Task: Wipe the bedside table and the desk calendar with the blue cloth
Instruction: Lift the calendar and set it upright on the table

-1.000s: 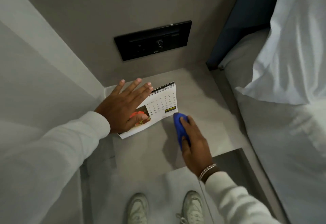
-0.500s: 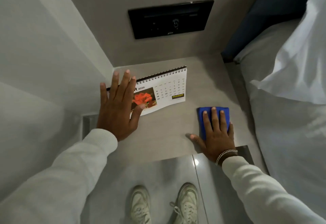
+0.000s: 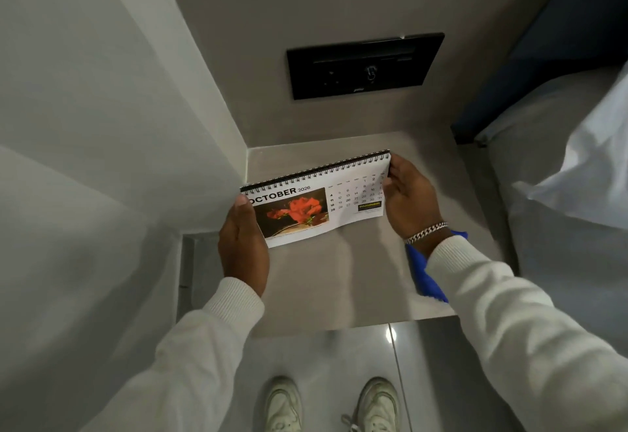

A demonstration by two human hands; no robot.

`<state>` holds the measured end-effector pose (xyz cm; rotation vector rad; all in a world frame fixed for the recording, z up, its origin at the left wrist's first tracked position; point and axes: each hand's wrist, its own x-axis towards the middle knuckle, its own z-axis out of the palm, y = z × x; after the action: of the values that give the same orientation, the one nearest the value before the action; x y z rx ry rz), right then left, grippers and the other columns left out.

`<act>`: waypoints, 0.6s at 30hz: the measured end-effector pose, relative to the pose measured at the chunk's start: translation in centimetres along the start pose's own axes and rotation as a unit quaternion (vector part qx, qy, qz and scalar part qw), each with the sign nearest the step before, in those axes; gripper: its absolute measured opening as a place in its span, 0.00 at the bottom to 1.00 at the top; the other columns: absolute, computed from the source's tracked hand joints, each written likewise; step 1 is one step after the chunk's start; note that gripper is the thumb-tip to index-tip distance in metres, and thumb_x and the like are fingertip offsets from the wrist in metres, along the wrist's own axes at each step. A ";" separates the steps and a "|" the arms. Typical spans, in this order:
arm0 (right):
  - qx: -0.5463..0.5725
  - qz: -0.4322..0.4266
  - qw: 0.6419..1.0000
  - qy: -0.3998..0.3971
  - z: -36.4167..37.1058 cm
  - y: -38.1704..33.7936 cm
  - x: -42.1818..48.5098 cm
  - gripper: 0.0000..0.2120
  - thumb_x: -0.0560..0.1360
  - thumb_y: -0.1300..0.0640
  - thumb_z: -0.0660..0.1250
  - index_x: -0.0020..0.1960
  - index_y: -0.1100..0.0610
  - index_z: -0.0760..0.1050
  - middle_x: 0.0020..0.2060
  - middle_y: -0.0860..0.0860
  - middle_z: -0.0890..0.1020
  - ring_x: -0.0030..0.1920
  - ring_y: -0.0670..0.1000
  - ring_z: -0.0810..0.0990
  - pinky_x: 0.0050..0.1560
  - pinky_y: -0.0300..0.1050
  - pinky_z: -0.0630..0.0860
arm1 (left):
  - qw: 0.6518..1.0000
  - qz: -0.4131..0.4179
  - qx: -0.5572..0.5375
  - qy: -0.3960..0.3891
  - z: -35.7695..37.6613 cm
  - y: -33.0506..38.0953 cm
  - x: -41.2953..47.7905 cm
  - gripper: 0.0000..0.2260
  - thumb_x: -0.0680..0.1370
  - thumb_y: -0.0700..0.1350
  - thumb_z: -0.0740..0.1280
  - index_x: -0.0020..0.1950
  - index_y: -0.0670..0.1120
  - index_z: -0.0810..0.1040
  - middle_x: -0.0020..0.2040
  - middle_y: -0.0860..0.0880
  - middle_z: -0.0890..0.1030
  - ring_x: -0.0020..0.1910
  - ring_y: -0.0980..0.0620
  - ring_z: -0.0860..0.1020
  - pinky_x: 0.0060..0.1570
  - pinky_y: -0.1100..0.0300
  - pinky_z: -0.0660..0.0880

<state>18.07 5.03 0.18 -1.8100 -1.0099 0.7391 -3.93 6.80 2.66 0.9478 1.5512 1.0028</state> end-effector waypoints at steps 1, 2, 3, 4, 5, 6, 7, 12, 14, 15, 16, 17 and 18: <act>0.004 -0.004 1.000 -0.002 0.1 0.1 0.1 0.21 0.75 0.68 0.56 0.64 0.54 0.72 0.53 0.48 0.80 0.55 0.52 0.80 0.55 0.49 0.79 | 1.000 -0.008 -0.028 -0.006 0.0 -0.1 0.5 0.19 0.83 0.55 0.54 0.62 0.47 0.78 0.55 0.48 0.82 0.52 0.54 0.81 0.38 0.71 0.75; 0.014 -0.006 1.000 0.001 0.2 0.2 0.2 0.23 0.74 0.70 0.55 0.64 0.54 0.72 0.54 0.48 0.80 0.56 0.52 0.80 0.55 0.49 0.79 | 0.999 -0.013 -0.042 -0.013 0.1 0.0 1.1 0.17 0.83 0.56 0.54 0.60 0.50 0.78 0.54 0.50 0.82 0.52 0.56 0.80 0.43 0.69 0.75; 0.021 -0.004 1.000 0.005 0.1 0.1 0.3 0.24 0.73 0.72 0.55 0.64 0.55 0.72 0.54 0.48 0.79 0.57 0.51 0.80 0.54 0.46 0.80 | 0.999 -0.016 -0.044 -0.019 0.3 0.3 1.6 0.15 0.83 0.57 0.53 0.56 0.55 0.77 0.53 0.53 0.81 0.51 0.58 0.79 0.48 0.65 0.74; 0.028 -0.001 1.000 0.007 0.1 -0.1 0.6 0.25 0.72 0.73 0.56 0.64 0.55 0.72 0.55 0.47 0.79 0.57 0.49 0.79 0.52 0.40 0.79 | 0.999 -0.013 -0.041 -0.022 0.6 0.7 2.2 0.13 0.83 0.57 0.53 0.52 0.59 0.76 0.50 0.57 0.80 0.49 0.61 0.78 0.52 0.60 0.73; 0.034 0.003 0.999 0.009 0.1 -0.3 1.0 0.26 0.72 0.75 0.56 0.64 0.55 0.72 0.54 0.46 0.78 0.57 0.48 0.78 0.49 0.33 0.77 | 0.999 -0.012 -0.039 -0.025 0.8 1.0 2.9 0.12 0.83 0.57 0.52 0.49 0.60 0.74 0.49 0.59 0.79 0.47 0.64 0.76 0.55 0.56 0.72; 0.041 0.003 0.999 0.010 0.0 -0.5 1.5 0.27 0.71 0.76 0.57 0.64 0.55 0.72 0.54 0.45 0.78 0.57 0.47 0.77 0.46 0.28 0.75 | 0.999 -0.007 -0.040 -0.028 1.1 1.6 3.4 0.12 0.83 0.57 0.52 0.47 0.61 0.73 0.47 0.61 0.77 0.46 0.66 0.74 0.57 0.54 0.71; 0.045 -0.001 0.999 0.009 0.0 -0.7 2.2 0.28 0.70 0.77 0.57 0.64 0.55 0.72 0.54 0.45 0.78 0.57 0.46 0.77 0.45 0.27 0.75 | 0.999 -0.001 -0.040 -0.032 1.4 2.3 4.0 0.11 0.83 0.58 0.52 0.46 0.62 0.72 0.47 0.62 0.77 0.46 0.67 0.74 0.58 0.53 0.71; 0.034 -0.021 0.999 0.001 0.8 -0.9 5.1 0.30 0.67 0.77 0.58 0.65 0.55 0.70 0.56 0.47 0.78 0.60 0.48 0.77 0.49 0.31 0.75 | 0.998 0.025 -0.041 -0.037 2.5 4.3 6.9 0.14 0.81 0.61 0.52 0.52 0.58 0.74 0.53 0.56 0.80 0.54 0.57 0.77 0.58 0.50 0.75; 0.030 -0.026 0.999 0.009 1.0 -1.1 6.0 0.30 0.67 0.76 0.59 0.65 0.55 0.70 0.55 0.47 0.78 0.59 0.48 0.77 0.47 0.28 0.74 | 0.998 0.019 -0.042 -0.043 3.0 4.6 7.8 0.15 0.81 0.62 0.52 0.56 0.56 0.72 0.59 0.52 0.78 0.58 0.52 0.76 0.59 0.49 0.75; 0.029 -0.026 0.999 0.013 1.0 -1.3 6.3 0.30 0.67 0.76 0.59 0.65 0.56 0.70 0.55 0.47 0.78 0.59 0.49 0.77 0.46 0.27 0.74 | 0.998 0.016 -0.043 -0.047 3.2 4.8 8.2 0.14 0.81 0.62 0.52 0.55 0.56 0.72 0.59 0.51 0.78 0.58 0.51 0.75 0.59 0.50 0.75; 0.036 -0.027 0.999 0.015 1.0 -1.4 6.7 0.29 0.67 0.77 0.59 0.65 0.56 0.70 0.56 0.47 0.77 0.59 0.49 0.77 0.45 0.26 0.74 | 0.998 0.017 -0.047 -0.048 3.4 4.8 8.5 0.13 0.81 0.62 0.53 0.53 0.57 0.72 0.58 0.51 0.77 0.58 0.52 0.75 0.58 0.51 0.75; 0.040 -0.026 0.999 0.017 1.0 -1.6 7.0 0.29 0.67 0.77 0.59 0.64 0.57 0.70 0.56 0.48 0.77 0.59 0.50 0.77 0.44 0.26 0.74 | 0.997 0.014 -0.050 -0.049 3.4 4.7 8.6 0.12 0.81 0.61 0.53 0.51 0.58 0.73 0.58 0.52 0.77 0.57 0.52 0.75 0.57 0.52 0.75; 0.042 -0.025 0.999 0.017 0.9 -1.4 7.0 0.29 0.67 0.76 0.59 0.64 0.57 0.70 0.56 0.48 0.77 0.59 0.50 0.77 0.44 0.25 0.74 | 0.997 0.015 -0.054 -0.049 3.5 4.5 8.7 0.12 0.81 0.61 0.53 0.50 0.58 0.73 0.57 0.52 0.77 0.56 0.53 0.74 0.56 0.53 0.74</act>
<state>20.25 11.91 0.62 -1.7134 -0.9840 0.7084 -1.67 16.91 3.53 0.9328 1.3915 1.0344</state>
